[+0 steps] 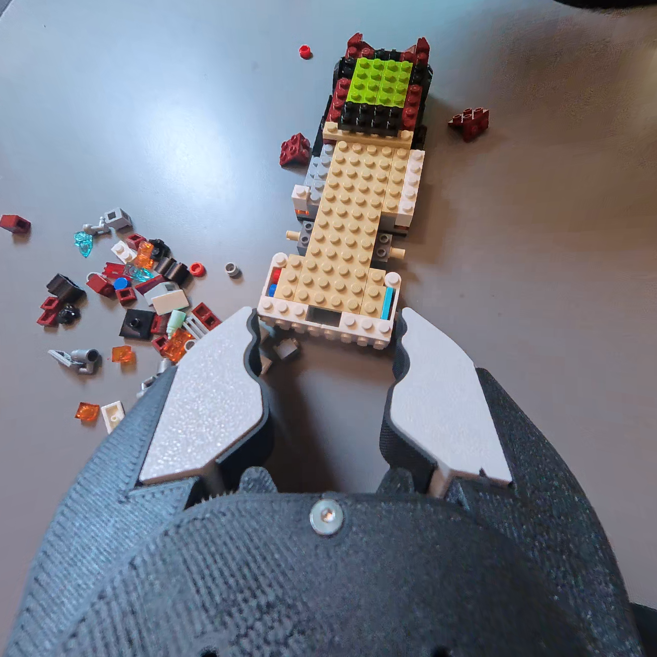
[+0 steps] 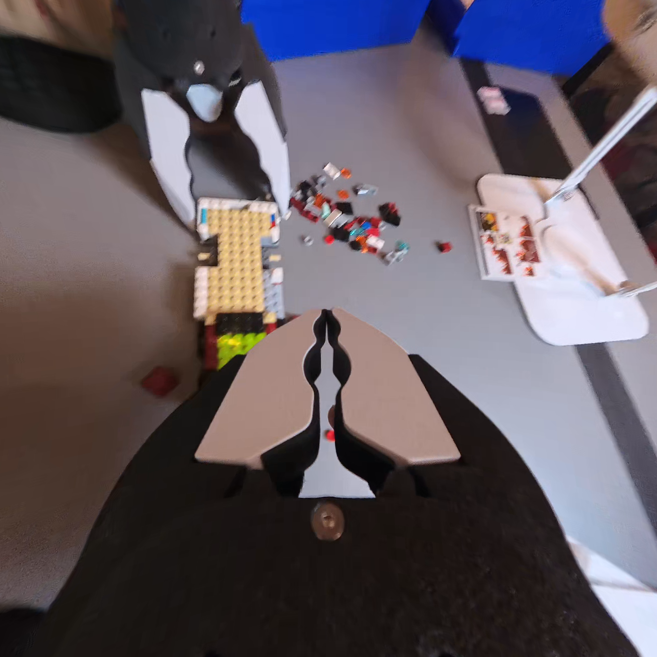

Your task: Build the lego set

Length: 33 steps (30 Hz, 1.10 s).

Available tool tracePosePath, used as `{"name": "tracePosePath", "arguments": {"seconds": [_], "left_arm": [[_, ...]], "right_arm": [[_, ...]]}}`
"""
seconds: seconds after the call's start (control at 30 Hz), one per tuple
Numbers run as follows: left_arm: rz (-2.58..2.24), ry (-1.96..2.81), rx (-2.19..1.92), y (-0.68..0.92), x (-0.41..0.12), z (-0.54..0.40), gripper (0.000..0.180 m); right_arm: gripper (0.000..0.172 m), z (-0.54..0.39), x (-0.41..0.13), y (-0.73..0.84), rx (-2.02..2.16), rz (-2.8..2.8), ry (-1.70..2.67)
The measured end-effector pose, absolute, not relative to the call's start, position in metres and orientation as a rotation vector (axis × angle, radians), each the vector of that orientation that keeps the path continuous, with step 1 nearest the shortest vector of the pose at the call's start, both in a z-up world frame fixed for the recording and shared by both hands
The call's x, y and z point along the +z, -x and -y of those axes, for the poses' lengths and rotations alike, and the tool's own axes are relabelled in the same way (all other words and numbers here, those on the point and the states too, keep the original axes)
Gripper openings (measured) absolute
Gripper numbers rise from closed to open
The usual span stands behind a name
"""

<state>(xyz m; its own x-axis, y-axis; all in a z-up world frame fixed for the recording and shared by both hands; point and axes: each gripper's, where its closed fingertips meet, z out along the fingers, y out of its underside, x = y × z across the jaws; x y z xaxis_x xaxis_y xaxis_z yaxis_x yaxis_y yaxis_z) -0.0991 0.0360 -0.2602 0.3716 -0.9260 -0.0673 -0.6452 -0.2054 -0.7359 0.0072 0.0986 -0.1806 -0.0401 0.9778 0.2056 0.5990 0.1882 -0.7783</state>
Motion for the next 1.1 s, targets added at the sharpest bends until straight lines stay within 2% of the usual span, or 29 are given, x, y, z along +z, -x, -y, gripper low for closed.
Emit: {"name": "tracePosePath", "arguments": {"seconds": [0.2, 0.43, 1.1], "left_arm": [[-1.354, 1.944, -0.519, 0.099, -0.26, -0.036, 0.073], [-1.351, 1.945, -0.519, 0.098, -0.26, -0.036, 0.073], [-1.351, 1.947, -0.518, 0.099, -0.26, -0.036, 0.073]], "right_arm": [[0.0, -0.061, -0.219, -0.033, 0.644, 1.789, 1.604], [0.0, -0.048, -0.233, -0.038, 0.645, 1.864, 1.633], [0.0, -0.045, -0.233, -0.025, 0.632, 1.961, 1.611]]}}
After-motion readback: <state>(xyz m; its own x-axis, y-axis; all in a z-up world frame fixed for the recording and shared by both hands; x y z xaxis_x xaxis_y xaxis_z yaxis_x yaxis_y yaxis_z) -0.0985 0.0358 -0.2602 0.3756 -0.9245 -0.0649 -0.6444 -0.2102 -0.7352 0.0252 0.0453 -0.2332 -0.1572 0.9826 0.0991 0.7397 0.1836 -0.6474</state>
